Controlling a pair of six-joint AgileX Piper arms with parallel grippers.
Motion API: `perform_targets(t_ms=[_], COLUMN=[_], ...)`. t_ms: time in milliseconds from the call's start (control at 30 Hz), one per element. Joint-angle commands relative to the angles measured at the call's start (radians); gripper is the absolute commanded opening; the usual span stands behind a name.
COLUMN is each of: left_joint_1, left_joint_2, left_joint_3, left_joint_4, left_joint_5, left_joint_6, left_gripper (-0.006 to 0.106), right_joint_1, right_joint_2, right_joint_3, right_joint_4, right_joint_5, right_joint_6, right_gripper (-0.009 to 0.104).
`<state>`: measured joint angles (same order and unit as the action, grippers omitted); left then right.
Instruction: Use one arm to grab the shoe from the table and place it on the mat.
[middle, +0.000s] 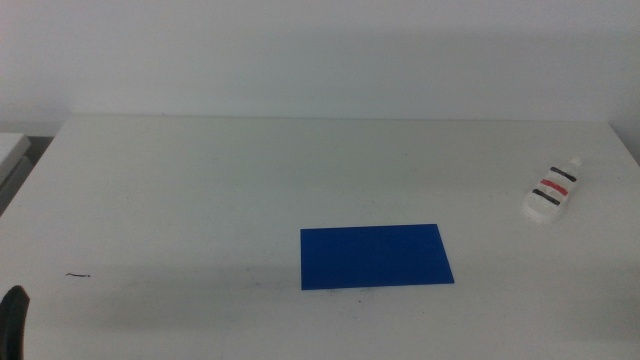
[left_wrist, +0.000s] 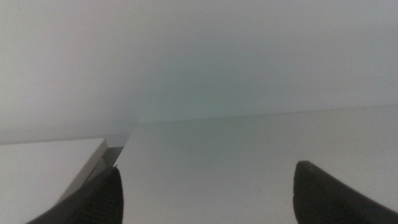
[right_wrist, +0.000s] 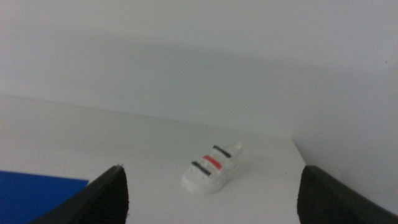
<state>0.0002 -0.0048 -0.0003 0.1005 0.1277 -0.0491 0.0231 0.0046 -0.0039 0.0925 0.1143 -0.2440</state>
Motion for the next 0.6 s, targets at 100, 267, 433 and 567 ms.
perform_targets(t_ms=[100,267,433,567], left_joint_1=[0.0,0.0,0.0,0.0], left_joint_2=[0.005,0.005,0.005,0.005], left_joint_3=[0.0,0.0,0.0,0.0], left_joint_4=[-0.004,-0.004,-0.004,-0.004], left_joint_5=[-0.012,-0.012,-0.012,-0.012], left_joint_6=[-0.001,-0.001,-0.001,-0.001], left_gripper=[0.094,0.094,0.094,0.094], right_joint_1=[-0.003,-0.003,-0.003,-0.003], right_joint_2=[0.041,0.304,0.658,0.932], right_joint_3=[-0.119,-0.408,-0.71,-0.902], right_joint_4=[-0.003,-0.003,0.005,0.055], right_joint_5=[0.224,0.45,0.696,0.806], right_joint_6=[-0.006,-0.006,-0.006,0.091], right_gripper=[0.092,0.092,0.092,0.092])
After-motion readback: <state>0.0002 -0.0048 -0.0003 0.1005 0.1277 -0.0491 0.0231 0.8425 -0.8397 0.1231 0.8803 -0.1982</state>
